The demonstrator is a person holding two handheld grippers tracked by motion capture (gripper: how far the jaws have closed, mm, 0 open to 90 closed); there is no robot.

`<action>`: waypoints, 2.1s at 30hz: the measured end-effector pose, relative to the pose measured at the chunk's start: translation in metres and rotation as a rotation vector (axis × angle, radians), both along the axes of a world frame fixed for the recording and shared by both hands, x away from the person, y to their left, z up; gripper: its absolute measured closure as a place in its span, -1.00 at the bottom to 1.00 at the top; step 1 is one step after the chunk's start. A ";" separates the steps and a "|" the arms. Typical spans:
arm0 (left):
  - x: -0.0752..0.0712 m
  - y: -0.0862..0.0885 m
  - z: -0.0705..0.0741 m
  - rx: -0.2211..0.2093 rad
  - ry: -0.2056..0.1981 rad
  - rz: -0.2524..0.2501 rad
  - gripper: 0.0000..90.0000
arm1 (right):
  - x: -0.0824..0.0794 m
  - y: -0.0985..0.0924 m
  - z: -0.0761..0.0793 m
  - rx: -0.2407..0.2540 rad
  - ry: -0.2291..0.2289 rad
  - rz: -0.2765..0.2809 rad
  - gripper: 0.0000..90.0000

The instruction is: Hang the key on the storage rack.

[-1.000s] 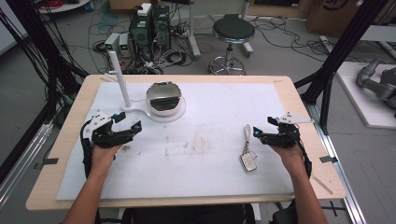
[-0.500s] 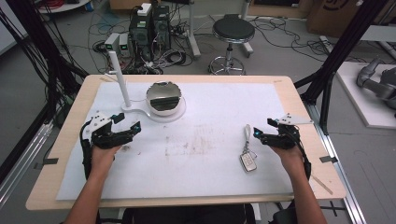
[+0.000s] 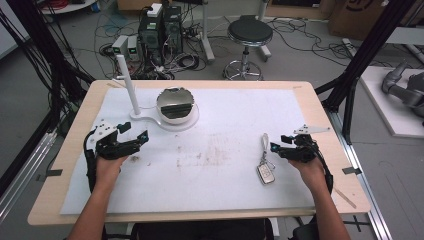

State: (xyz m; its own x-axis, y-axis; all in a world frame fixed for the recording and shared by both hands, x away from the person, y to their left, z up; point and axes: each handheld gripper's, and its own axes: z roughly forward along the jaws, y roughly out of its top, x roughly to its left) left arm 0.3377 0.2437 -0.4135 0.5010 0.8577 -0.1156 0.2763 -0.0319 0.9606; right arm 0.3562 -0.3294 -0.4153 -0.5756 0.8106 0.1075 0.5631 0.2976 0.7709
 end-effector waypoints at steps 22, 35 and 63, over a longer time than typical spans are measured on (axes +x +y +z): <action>-0.001 0.000 -0.002 0.012 0.015 0.004 -0.44 | 0.007 0.038 -0.021 -0.007 0.251 0.085 0.79; 0.000 0.003 -0.001 0.012 0.015 0.016 -0.43 | 0.008 0.084 -0.022 0.017 0.262 0.154 0.88; -0.002 0.010 -0.001 0.014 0.035 0.065 -0.34 | 0.016 0.211 -0.024 0.017 0.218 0.310 0.62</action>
